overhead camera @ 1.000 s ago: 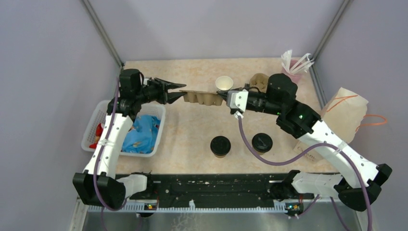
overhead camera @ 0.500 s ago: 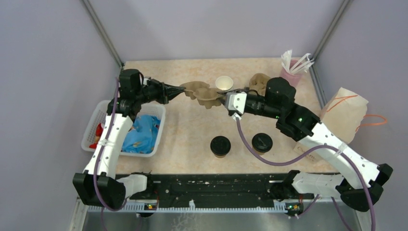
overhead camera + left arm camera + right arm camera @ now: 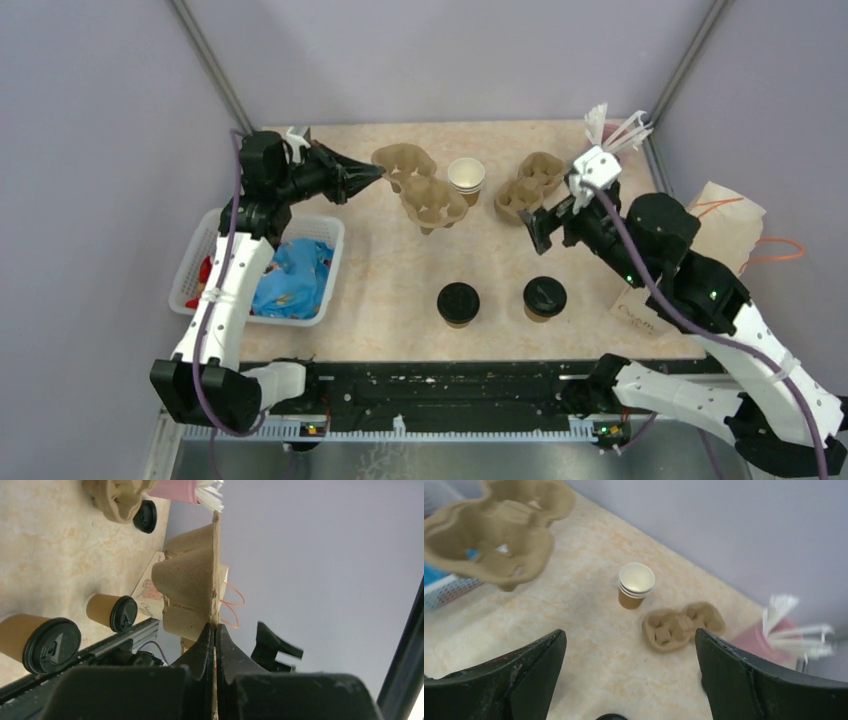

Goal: Pack the takeout coffee

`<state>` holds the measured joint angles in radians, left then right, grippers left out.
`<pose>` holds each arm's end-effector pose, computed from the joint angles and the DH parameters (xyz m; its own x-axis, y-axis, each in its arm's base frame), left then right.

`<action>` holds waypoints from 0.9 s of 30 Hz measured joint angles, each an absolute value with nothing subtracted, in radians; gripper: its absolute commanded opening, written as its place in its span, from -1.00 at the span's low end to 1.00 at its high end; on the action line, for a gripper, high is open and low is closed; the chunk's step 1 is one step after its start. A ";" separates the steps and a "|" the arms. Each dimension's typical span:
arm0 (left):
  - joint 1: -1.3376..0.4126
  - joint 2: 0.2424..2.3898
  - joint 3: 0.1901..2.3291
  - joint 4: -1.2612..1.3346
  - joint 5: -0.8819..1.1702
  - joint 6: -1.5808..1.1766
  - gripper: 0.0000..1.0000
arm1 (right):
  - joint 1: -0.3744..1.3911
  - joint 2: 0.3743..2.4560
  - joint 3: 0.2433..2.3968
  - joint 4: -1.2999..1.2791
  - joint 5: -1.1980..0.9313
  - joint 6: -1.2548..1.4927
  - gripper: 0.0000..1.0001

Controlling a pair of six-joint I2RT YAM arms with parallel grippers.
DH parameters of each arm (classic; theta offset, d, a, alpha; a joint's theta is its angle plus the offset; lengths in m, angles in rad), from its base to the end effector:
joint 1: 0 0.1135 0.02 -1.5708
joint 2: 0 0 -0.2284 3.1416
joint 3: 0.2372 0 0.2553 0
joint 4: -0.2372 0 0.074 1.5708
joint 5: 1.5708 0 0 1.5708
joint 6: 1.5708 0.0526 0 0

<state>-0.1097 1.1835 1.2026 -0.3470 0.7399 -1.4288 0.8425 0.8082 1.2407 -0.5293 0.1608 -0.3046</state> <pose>0.2819 -0.0667 0.3534 -0.7534 -0.6525 0.0810 -0.2157 0.1289 -0.9679 0.1312 0.1345 0.4250 0.1278 -0.3015 -0.9449 -0.6209 0.7186 -0.3133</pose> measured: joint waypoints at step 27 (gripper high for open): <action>-0.106 1.126 1.610 -0.794 0.693 -0.829 -1.00 | 0.031 1.443 1.751 -1.245 0.699 0.400 0.94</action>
<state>-0.1059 1.1255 1.6096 -0.7944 0.6933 -0.8291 0.0315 1.4429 1.7512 -1.2449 0.6994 0.4000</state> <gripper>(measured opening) 0.008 0.985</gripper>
